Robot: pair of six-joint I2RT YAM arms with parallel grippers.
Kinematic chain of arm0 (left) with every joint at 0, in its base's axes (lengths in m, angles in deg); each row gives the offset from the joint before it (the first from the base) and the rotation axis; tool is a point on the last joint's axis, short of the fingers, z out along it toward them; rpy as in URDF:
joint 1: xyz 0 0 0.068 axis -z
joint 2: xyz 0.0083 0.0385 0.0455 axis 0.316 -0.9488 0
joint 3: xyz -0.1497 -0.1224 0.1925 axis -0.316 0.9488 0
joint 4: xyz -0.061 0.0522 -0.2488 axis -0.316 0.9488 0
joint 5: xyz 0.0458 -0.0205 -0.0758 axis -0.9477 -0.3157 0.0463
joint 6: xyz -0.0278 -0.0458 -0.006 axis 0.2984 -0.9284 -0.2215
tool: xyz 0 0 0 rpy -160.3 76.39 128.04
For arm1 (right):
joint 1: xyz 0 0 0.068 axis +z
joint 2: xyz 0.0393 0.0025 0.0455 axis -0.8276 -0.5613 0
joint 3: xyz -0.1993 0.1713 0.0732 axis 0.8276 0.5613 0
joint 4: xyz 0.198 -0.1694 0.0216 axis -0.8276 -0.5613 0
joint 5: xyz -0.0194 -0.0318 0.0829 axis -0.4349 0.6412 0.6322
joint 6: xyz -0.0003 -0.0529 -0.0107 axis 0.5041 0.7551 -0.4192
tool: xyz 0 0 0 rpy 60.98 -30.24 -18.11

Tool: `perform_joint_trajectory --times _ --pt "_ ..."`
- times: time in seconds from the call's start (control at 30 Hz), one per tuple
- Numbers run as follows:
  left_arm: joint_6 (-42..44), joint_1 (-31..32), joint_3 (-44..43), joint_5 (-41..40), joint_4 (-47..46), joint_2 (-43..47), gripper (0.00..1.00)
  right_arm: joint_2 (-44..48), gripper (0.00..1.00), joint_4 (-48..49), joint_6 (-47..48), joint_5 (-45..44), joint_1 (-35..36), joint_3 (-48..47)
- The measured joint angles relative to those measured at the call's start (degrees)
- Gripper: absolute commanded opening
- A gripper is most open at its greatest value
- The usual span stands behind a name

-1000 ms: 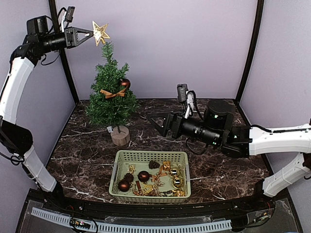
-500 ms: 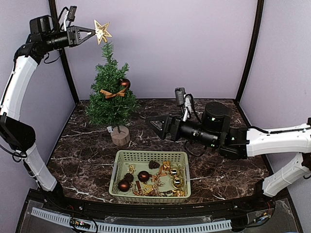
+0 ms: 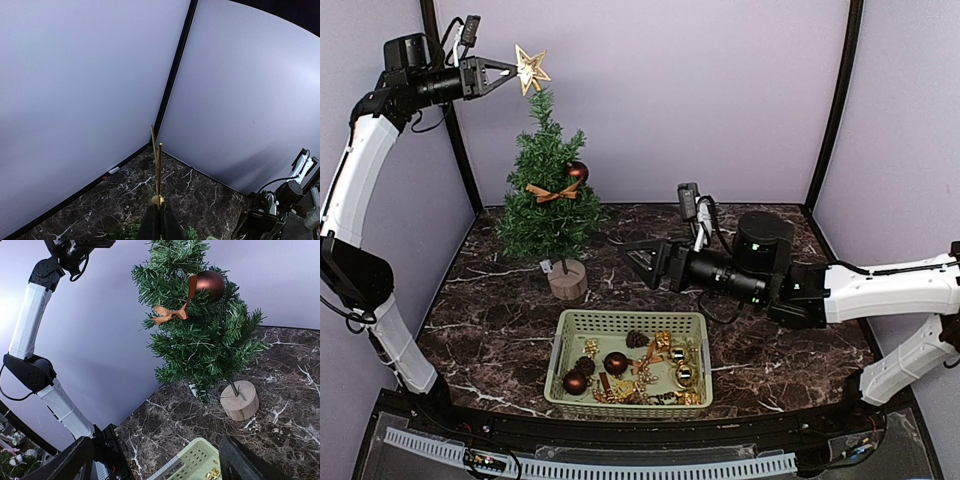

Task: Decorate the small christmas tree
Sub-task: Insert the ornament star at the top of the tree.

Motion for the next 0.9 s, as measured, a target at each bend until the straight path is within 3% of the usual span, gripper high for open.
perform_joint_trajectory --times 0.9 --pt "3.4 -0.1 -0.3 1.7 6.1 0.0 0.00 -1.6 0.88 0.0 -0.3 1.1 0.0 0.0"
